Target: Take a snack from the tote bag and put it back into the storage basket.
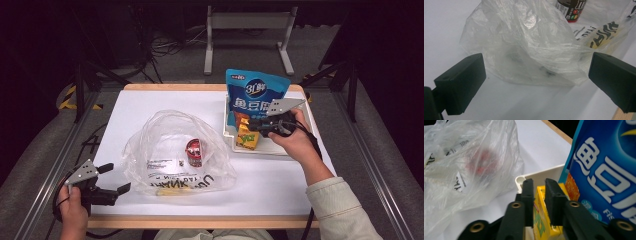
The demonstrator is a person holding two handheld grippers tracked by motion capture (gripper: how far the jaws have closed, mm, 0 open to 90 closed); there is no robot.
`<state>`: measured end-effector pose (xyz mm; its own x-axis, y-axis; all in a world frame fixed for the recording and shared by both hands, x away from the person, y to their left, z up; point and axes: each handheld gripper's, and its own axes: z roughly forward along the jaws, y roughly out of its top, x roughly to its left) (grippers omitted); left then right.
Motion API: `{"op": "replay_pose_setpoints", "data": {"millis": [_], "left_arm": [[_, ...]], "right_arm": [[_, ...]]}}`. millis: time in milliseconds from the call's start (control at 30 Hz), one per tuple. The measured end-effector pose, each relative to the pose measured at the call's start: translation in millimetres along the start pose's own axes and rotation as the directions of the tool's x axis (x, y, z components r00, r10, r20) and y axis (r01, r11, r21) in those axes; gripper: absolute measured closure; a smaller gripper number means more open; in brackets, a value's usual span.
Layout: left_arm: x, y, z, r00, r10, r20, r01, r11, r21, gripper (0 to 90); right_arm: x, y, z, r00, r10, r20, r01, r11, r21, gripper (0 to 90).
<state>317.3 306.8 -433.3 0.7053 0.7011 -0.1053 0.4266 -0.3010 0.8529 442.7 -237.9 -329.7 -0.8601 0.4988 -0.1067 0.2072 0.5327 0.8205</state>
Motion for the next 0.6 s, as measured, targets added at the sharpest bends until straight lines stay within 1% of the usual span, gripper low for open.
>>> {"op": "replay_pose_setpoints", "data": {"millis": [100, 167, 400, 567, 600], "left_arm": [[0.0, 0.0, 0.1, 1.0000, 0.000, 0.000, 0.000, 1.0000, 0.001, 1.5], [0.0, 0.1, 0.2, 1.0000, 0.000, 0.000, 0.000, 1.0000, 0.001, 1.5], [0.0, 0.1, 0.1, 1.0000, 0.000, -0.001, 0.000, 1.0000, 0.001, 1.5], [0.1, 0.1, -0.3, 1.0000, -0.001, -0.001, 0.001, 1.0000, -0.001, 1.5], [0.1, 0.1, -0.3, 1.0000, -0.001, -0.002, 0.001, 1.0000, -0.001, 1.5]], "right_arm": [[-0.7, -7.7, -2.9, 0.9998, 0.017, -0.004, -0.017, 1.000, 0.011, 88.3], [-1.1, -12.3, -3.3, 0.9997, 0.022, -0.006, -0.022, 1.000, 0.020, 90.0], [-1.4, -26.8, 0.1, 0.9987, 0.049, -0.015, -0.048, 0.998, 0.051, 90.0], [-1.5, -31.6, 4.2, 0.9983, 0.055, -0.019, -0.054, 0.996, 0.070, 90.0], [-1.4, -32.8, 5.8, 0.9986, 0.051, -0.015, -0.049, 0.995, 0.083, 90.0]]}}
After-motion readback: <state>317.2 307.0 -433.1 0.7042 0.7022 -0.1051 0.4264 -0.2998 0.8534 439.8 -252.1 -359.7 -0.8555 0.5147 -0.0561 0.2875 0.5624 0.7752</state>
